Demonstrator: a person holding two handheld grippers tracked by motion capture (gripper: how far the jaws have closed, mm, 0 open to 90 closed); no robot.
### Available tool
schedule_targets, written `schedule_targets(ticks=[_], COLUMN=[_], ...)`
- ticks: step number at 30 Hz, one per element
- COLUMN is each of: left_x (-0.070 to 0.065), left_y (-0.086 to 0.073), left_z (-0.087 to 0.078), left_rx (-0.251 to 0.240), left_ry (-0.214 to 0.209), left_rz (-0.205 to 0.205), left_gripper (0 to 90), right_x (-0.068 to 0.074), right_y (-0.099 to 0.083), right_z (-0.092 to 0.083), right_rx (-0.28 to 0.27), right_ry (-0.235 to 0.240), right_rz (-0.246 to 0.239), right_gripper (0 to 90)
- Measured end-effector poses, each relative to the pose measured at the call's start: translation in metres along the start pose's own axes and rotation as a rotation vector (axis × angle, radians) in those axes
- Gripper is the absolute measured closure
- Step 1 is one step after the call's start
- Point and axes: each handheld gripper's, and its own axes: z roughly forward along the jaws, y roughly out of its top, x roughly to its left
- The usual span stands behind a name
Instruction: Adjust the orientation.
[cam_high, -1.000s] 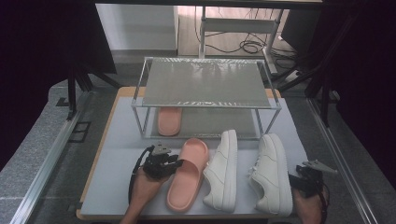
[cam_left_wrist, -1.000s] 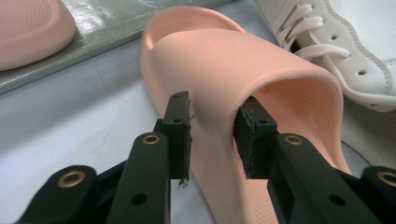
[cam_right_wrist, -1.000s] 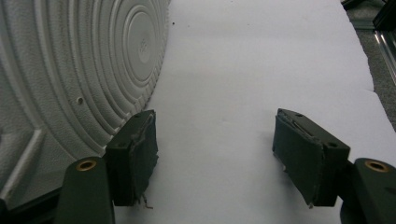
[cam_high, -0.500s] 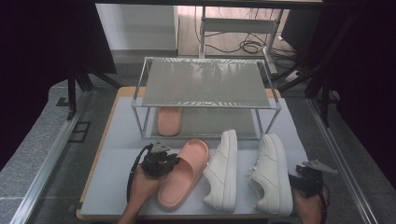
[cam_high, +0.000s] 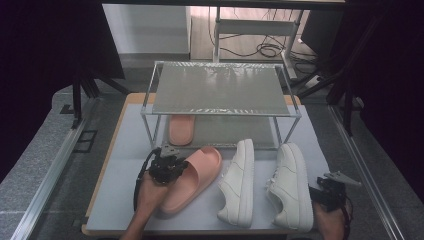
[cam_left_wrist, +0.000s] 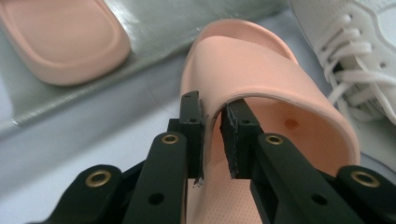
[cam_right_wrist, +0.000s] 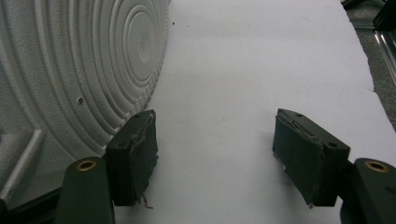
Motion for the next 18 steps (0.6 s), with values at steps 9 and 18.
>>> schedule_targets(ticks=[9, 18], left_x=[0.004, 0.002], left_y=[0.022, 0.044], left_z=[0.006, 0.021], left_rx=[-0.043, -0.082], left_ry=[0.062, 0.096], left_rz=[-0.001, -0.001], left_gripper=[79.3, 79.5], right_x=[0.000, 0.000], right_y=[0.000, 0.000], right_z=[0.000, 0.000], right_rx=[0.000, 0.000], right_ry=[0.000, 0.000], right_rz=[-0.002, -0.002], right_gripper=[31.2, 31.2])
